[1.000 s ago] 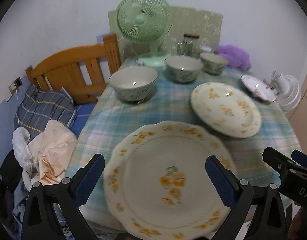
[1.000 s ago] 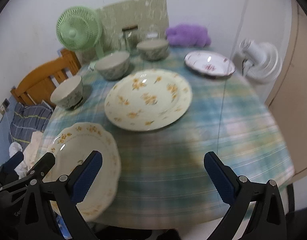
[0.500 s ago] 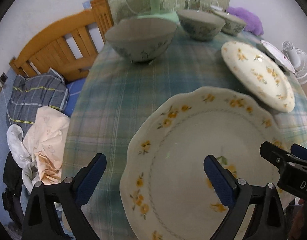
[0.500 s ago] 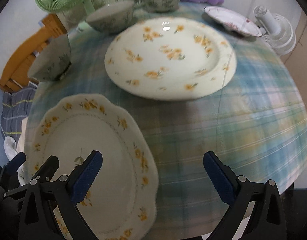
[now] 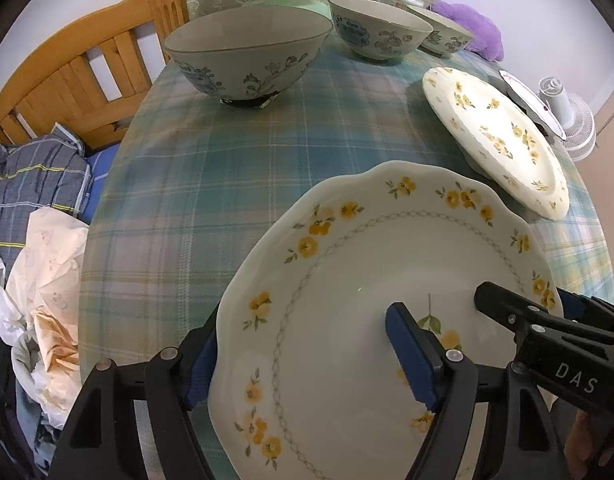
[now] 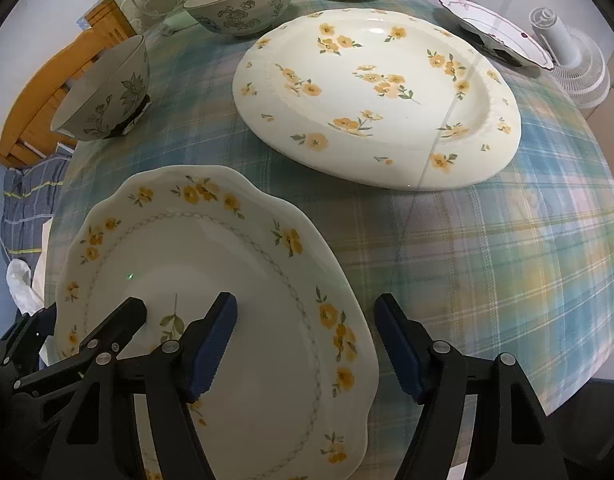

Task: Organize plates and bowls
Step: 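Close the left gripper on the plate rim while the right gripper also grips it, then lift the scalloped plate with both grippers and carry it across the table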

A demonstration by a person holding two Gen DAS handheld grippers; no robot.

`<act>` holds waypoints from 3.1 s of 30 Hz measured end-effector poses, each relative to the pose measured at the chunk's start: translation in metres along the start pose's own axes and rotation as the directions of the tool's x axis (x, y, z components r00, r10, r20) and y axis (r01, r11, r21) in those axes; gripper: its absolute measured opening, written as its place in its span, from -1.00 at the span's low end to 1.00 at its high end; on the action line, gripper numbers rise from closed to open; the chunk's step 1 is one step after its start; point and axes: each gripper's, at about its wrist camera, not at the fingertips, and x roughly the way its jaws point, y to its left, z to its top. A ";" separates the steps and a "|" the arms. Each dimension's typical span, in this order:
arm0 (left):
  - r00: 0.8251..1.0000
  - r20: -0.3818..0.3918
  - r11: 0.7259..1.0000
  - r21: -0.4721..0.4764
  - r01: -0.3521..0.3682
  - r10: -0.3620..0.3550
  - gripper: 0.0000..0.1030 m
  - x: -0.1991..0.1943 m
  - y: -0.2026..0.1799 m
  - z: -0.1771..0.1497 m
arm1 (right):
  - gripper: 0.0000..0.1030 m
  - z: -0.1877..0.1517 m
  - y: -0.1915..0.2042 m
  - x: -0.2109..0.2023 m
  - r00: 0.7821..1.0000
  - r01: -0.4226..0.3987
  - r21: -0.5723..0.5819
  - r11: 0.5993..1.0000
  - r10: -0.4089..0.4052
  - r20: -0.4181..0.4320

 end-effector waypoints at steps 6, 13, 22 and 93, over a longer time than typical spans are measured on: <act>1.000 -0.009 1.000 -0.003 0.020 -0.020 0.48 -0.001 0.004 0.002 | 0.29 0.002 0.010 -0.002 1.000 0.009 -0.022 1.000 -0.010 -0.003; 0.999 0.009 0.999 0.017 0.042 -0.042 0.48 -0.012 -0.009 0.005 | 0.30 0.002 0.006 -0.018 0.999 0.033 -0.024 0.999 -0.032 0.026; 0.997 0.059 0.995 0.092 0.046 -0.052 0.48 -0.030 -0.054 0.014 | 0.30 0.000 -0.038 -0.053 0.995 0.044 0.046 0.998 -0.047 0.082; 0.999 0.015 0.998 0.047 -0.035 0.034 0.77 0.060 -0.324 0.061 | 0.52 0.064 -0.340 -0.033 0.997 0.020 0.093 0.995 -0.027 0.075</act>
